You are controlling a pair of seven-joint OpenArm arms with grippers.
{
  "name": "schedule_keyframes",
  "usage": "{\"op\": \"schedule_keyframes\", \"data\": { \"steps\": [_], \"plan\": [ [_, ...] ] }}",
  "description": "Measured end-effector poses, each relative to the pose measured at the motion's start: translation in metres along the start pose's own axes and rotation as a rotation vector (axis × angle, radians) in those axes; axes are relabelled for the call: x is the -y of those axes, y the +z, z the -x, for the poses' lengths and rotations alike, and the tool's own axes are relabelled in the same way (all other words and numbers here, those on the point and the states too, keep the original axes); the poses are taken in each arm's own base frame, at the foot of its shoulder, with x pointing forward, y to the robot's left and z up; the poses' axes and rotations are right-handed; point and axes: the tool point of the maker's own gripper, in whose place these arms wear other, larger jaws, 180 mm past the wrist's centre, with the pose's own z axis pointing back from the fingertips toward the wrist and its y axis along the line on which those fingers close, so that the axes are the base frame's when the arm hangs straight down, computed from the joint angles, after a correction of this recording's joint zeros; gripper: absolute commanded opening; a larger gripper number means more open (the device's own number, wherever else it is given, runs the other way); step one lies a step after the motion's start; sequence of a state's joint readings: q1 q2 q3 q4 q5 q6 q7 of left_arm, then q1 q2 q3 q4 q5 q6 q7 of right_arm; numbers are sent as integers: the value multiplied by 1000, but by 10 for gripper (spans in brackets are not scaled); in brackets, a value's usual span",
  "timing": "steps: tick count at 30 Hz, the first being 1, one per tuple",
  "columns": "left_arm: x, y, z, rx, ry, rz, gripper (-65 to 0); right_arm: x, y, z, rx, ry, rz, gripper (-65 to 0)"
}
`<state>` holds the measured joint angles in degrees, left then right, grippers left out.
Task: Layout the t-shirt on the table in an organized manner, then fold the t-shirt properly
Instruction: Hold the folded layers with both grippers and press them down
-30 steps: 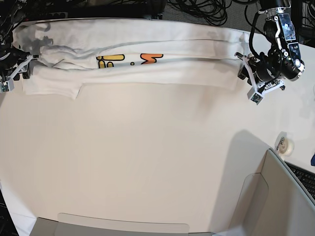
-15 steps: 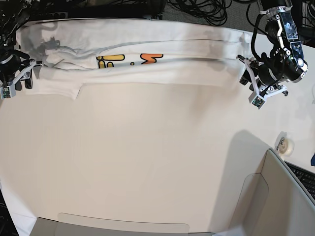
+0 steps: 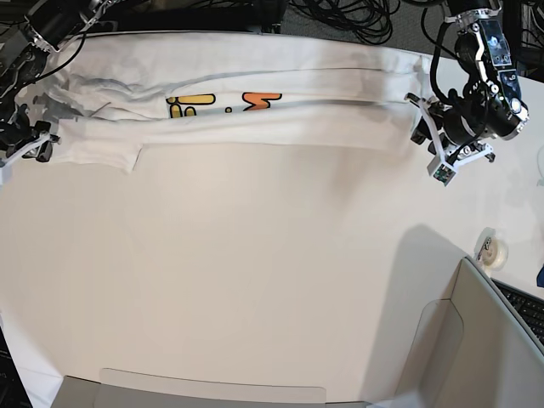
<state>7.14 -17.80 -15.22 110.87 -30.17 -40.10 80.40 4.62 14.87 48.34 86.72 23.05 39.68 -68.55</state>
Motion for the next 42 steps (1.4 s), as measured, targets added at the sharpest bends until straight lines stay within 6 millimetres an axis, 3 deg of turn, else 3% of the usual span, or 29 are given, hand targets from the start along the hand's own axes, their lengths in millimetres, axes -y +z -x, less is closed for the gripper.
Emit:
{"op": "schedule_keyframes", "data": {
  "steps": [5, 13, 17, 21, 24, 32, 37, 42],
  "plan": [
    [1, -1, -2, 4, -2, 4, -439, -5, 0, -4, 21, -10, -26, -424],
    [2, -1, -1, 3, 0, 6, -439, -15, 21, -41, 152, 31, -48, -424],
    [5, -3, -2, 8, 7, 15, -439, -20, 12, -46, 156, 1, -77, -424],
    [6, -3, -3, 9, 5, 17, -439, -28, -20, -29, 78, -83, -154, -426],
    [6, -4, -2, 8, 6, 17, -439, -31, -32, -12, 23, -124, -179, -426],
    [6, -3, -2, 6, 5, 16, -439, -28, -31, -13, 29, -128, -176, -427],
    [6, -3, -2, 6, 5, 17, -439, -14, -27, -20, 60, -137, -142, -427],
    [7, -4, -1, 5, 6, 19, -439, -8, -29, -13, 60, -151, -98, -428]
  ]
}}
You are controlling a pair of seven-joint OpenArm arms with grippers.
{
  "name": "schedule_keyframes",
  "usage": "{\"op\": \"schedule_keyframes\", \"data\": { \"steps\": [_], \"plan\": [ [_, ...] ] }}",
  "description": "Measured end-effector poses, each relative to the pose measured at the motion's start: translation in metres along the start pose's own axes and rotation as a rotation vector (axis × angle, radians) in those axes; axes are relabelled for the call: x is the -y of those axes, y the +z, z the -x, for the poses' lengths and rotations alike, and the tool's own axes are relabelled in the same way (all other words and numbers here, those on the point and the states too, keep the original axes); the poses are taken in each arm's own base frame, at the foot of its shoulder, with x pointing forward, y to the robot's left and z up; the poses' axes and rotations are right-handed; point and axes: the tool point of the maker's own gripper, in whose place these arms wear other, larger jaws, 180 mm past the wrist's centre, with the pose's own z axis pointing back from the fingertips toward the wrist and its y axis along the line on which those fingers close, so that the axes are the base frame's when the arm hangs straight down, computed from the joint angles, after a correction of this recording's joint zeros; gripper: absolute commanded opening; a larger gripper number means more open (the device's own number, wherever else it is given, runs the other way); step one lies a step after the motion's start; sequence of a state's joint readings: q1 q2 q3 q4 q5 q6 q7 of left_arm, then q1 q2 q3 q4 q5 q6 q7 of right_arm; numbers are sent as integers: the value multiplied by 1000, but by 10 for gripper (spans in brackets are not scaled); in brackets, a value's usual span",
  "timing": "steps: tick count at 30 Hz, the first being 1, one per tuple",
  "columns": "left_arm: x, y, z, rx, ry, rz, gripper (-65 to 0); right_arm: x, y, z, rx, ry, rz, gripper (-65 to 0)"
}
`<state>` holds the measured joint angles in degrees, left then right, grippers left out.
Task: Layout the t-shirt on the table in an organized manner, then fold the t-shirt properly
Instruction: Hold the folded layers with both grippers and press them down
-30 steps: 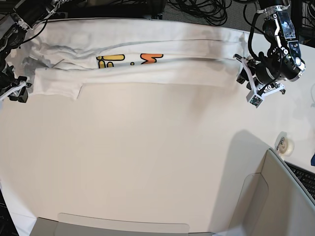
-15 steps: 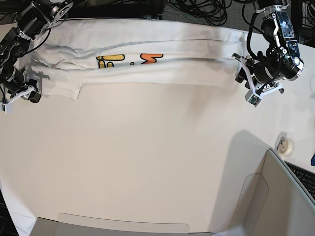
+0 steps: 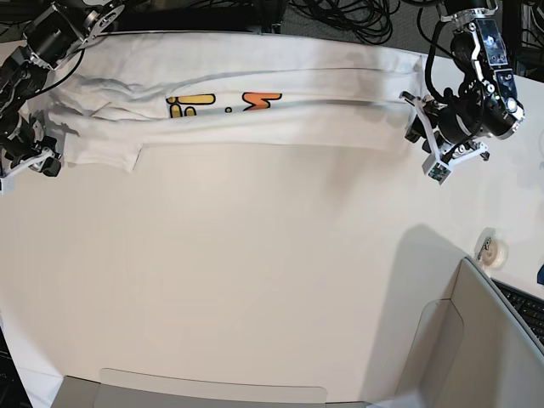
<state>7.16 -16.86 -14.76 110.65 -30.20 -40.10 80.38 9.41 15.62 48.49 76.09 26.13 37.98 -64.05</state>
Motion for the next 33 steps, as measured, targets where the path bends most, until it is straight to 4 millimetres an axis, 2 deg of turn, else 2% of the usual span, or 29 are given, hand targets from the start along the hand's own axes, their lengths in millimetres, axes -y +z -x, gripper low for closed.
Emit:
{"op": "schedule_keyframes", "data": {
  "steps": [5, 17, 19, 23, 28, 33],
  "plan": [
    [0, 0, 0, 0, 0, 1, -439, 5, 1, 7, -13, 7, 19, -428],
    [0, 0, 0, -1, 0, 0, -439, 0, 1, 21, -29, -10, -6, -435],
    [0, 0, 0, 0, 0, 0, -439, -3, 1, 22, -38, -19, -23, -481],
    [0, 0, 0, 0, 0, 0, -439, -7, 2, 29, -52, -37, -53, -642],
    [0, 0, 0, 0, 0, 0, -439, -7, 9, 31, -81, -6, -40, -650],
    [1, -1, 0, 0, 2, 2, -439, -11, 36, 22, -67, 149, 30, -650]
  ]
}}
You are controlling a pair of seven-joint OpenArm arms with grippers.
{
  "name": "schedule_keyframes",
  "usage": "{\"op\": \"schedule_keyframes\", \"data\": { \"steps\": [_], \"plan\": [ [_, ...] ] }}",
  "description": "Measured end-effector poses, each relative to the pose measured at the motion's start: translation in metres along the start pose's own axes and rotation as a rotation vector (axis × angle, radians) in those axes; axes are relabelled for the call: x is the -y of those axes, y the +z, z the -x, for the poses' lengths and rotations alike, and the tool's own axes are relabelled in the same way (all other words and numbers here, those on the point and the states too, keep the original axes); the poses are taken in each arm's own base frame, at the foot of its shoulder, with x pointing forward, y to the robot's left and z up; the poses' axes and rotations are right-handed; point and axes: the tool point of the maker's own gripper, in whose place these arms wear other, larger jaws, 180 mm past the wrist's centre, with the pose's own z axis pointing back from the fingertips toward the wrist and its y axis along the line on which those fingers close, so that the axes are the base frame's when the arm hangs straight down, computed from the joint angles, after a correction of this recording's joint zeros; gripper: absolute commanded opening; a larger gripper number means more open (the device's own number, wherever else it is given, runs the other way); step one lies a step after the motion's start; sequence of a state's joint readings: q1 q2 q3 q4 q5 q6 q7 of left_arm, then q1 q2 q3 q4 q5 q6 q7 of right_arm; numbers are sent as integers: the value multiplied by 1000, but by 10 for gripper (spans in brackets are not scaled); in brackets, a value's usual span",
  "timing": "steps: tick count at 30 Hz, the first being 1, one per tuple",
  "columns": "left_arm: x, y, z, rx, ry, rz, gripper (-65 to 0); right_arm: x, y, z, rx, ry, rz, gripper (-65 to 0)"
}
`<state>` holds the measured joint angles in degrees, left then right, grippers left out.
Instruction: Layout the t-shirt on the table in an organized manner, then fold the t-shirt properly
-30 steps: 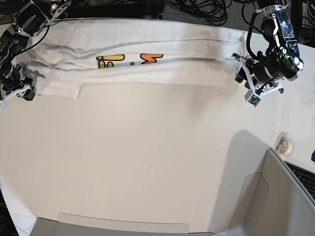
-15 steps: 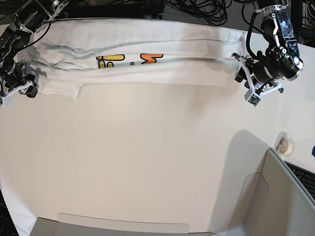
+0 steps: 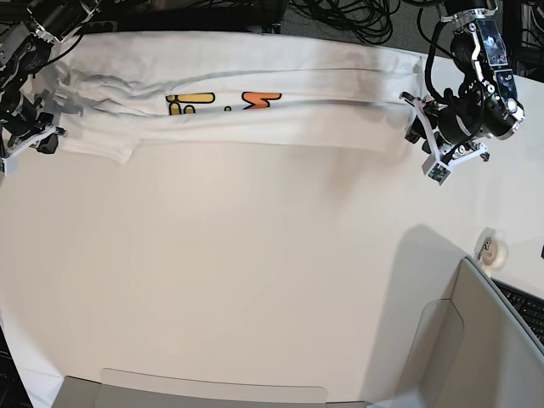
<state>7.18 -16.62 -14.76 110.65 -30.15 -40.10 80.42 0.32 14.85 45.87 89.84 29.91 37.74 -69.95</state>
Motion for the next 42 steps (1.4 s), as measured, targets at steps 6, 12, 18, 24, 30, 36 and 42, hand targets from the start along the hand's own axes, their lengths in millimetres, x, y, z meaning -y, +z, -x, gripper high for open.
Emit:
{"op": "schedule_keyframes", "data": {
  "steps": [6, 12, 18, 24, 30, 36, 42],
  "plan": [
    [5, -2, -2, 9, 10, 12, -439, -15, 28, -24, 82, 130, 27, -650],
    [5, -3, -2, 7, 10, 13, -439, -15, 38, -18, 69, 168, 54, -650],
    [5, -3, -1, 6, 10, 13, -439, -7, 39, -7, 26, 182, 91, -650],
    [6, -3, 0, 4, 11, 14, -439, -5, 39, -5, 20, 185, 100, -614],
    [10, -4, 8, -15, 15, 24, -439, -18, 37, -11, 25, 232, 84, -588],
    [14, -5, 5, -2, 29, 33, -439, -21, 36, -12, 30, 233, 74, -586],
    [17, -6, 13, -21, 33, 39, -439, -21, 36, -11, 27, 234, 74, -585]
  ]
}}
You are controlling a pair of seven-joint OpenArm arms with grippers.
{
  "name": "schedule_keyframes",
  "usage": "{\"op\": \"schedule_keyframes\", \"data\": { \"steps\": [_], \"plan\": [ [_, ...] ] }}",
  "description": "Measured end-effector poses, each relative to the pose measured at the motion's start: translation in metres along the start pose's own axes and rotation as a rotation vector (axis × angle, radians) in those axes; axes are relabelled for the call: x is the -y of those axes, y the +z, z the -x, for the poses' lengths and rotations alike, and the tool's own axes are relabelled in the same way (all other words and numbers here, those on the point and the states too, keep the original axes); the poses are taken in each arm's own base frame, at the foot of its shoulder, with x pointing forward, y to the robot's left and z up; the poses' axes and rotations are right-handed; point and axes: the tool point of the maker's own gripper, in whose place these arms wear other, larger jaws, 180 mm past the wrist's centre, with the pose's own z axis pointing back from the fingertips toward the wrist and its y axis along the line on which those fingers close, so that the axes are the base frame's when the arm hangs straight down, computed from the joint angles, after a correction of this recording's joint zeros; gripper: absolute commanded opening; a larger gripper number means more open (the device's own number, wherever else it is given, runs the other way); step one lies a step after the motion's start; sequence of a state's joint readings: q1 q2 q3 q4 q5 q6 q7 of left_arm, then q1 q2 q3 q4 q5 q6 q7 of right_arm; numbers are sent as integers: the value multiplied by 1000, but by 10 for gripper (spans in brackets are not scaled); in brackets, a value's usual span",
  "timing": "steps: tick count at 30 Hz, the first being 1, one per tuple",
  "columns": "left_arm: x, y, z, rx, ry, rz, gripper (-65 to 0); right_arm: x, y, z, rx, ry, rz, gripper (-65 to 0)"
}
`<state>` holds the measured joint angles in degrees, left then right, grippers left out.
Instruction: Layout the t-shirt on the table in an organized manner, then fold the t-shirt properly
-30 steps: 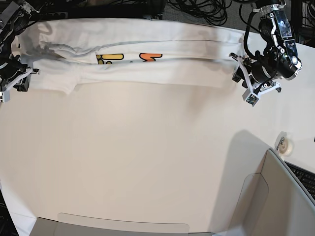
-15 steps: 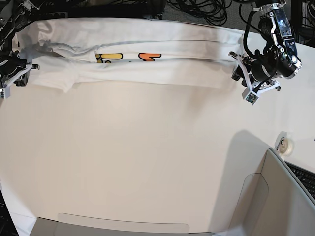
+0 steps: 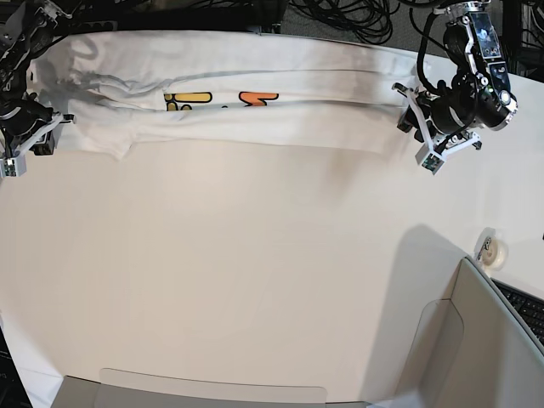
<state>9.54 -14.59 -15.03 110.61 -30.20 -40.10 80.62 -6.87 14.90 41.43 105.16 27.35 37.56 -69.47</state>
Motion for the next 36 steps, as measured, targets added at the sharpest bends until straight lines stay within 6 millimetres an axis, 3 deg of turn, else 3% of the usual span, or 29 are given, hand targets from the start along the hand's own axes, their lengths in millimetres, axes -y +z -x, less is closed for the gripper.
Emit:
{"op": "schedule_keyframes", "data": {
  "steps": [13, 18, 31, 34, 36],
  "plan": [
    [0, 0, -1, 3, -1, 0, -439, 0, 0, 2, -4, 0, 0, -581],
    [-1, 0, -1, 3, 0, -2, -439, 0, 0, 2, -4, 0, -1, -517],
    [0, 0, -1, 3, -1, -1, -439, 0, -1, -1, 2, -11, 1, -514],
    [0, 0, -1, 3, -1, -1, -439, 0, -10, -10, 29, -46, -17, -513],
    [0, 0, -1, 3, -1, -1, -439, -1, -23, -1, -3, -91, -42, -513]
  ]
}}
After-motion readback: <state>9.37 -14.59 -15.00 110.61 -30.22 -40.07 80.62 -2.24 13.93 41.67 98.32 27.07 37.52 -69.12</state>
